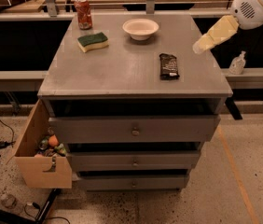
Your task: Place rxbar chocolate into paper bowl
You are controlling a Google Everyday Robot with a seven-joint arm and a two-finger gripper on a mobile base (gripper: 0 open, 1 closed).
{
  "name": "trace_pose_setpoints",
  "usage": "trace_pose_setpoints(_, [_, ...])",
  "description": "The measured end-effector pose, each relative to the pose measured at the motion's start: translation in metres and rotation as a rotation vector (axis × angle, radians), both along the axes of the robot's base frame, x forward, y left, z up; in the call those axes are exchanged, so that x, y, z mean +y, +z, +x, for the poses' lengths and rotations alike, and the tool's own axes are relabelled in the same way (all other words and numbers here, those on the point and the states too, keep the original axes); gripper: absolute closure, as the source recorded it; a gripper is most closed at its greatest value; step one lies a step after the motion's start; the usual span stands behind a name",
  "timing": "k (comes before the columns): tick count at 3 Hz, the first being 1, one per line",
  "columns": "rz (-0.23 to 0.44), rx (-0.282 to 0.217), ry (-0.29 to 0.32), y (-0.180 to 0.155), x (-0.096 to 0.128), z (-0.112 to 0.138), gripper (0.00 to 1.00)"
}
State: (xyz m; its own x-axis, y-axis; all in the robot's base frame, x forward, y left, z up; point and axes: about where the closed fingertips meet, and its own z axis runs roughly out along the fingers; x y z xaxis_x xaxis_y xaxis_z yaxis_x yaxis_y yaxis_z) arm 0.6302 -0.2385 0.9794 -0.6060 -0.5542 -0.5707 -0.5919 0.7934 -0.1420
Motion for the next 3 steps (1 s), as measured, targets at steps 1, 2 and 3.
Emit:
trace_pose_setpoints(1, [0.037, 0.091, -0.149, -0.022, 0.003, 0.025, 0.00])
trace_pose_setpoints(2, [0.082, 0.116, -0.224, -0.024, 0.005, 0.026, 0.00])
trace_pose_setpoints(3, [0.068, 0.135, -0.218, -0.033, 0.013, 0.029, 0.00])
